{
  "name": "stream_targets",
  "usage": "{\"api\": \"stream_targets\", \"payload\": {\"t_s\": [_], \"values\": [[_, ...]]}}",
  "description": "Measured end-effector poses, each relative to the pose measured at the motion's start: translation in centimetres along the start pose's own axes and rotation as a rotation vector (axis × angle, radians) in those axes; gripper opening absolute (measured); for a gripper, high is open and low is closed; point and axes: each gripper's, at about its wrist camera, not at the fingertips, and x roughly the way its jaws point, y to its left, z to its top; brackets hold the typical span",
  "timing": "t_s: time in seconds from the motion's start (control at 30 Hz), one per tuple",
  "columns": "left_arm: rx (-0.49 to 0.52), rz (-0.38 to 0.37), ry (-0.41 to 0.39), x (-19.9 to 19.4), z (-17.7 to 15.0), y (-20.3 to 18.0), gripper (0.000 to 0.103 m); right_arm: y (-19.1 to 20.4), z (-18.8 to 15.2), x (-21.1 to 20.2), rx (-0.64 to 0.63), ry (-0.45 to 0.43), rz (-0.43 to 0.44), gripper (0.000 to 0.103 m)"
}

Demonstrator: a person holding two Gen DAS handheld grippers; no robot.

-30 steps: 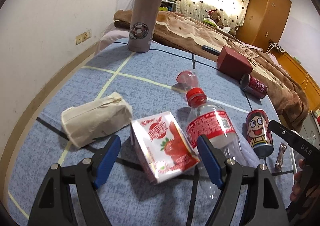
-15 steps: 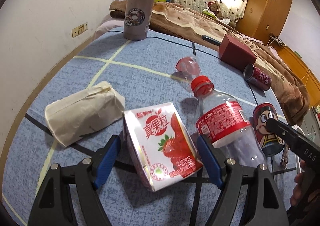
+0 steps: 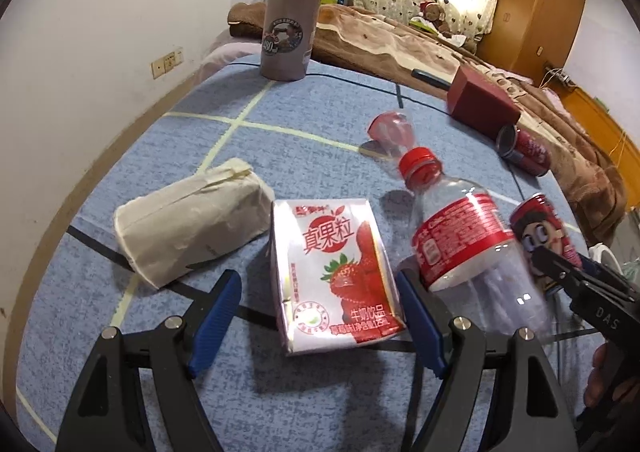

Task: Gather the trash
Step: 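Grasp the strawberry juice carton with the left gripper while the right grasps the red milk can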

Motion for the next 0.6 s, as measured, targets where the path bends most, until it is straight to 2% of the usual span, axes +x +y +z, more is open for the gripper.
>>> {"api": "stream_targets", "payload": {"t_s": [0.23,0.33,0.4,0.6], "values": [[-0.013,0.001,-0.012,0.15,0.22,-0.11,0.079,-0.11,-0.07,0.06,-0.001,-0.001,-0.013,0.058],[-0.009,-0.002,-0.013,0.17,0.21,-0.21,0.072,-0.12,-0.06,0.02,0.005,-0.012,-0.017,0.058],[-0.004,-0.006,-0.013,0.2,0.2,-0.33,0.063,-0.14,-0.14,-0.06,0.007,-0.024,-0.021,0.055],[0.006,0.003,-0.034,-0.11,0.11,-0.66,0.062,-0.08,-0.37,-0.12,0.008,-0.04,-0.034,0.054]]}}
